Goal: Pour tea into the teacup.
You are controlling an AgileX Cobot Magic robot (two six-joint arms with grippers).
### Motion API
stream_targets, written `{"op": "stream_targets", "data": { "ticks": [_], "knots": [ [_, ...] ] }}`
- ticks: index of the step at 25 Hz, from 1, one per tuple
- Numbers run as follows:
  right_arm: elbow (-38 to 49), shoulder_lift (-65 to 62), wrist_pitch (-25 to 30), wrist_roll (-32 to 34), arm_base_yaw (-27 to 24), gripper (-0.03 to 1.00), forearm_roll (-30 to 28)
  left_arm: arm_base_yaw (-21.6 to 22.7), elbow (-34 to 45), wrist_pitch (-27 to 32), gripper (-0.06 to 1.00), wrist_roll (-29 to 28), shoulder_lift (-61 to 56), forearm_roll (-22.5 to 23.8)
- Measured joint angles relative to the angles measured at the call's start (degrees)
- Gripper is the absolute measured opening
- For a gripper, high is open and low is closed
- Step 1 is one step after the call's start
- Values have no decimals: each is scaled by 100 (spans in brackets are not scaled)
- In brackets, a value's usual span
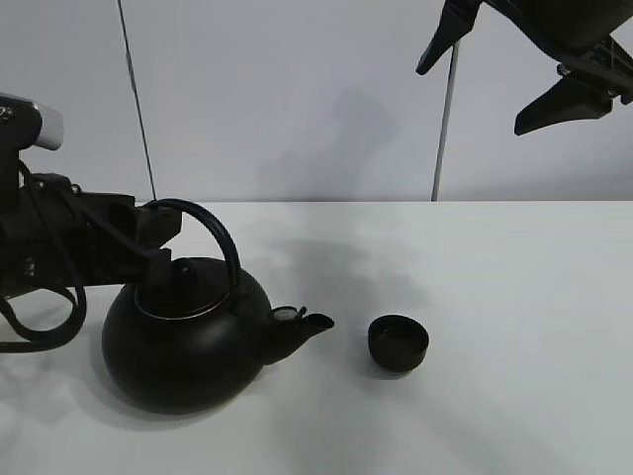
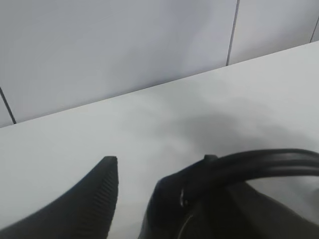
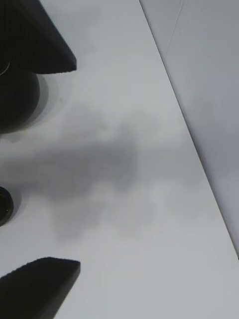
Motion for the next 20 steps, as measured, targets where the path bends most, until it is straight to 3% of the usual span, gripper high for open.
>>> {"op": "stream_targets", "data": {
  "ticks": [7, 13, 20],
  "knots": [
    [0, 0, -12, 0, 0, 69, 0, 0, 264, -92, 41, -11, -38, 7],
    [0, 0, -12, 0, 0, 69, 0, 0, 409, -155, 57, -326, -49, 308],
    [0, 0, -12, 0, 0, 69, 0, 0, 532, -161, 60, -449, -83, 527]
  ]
}}
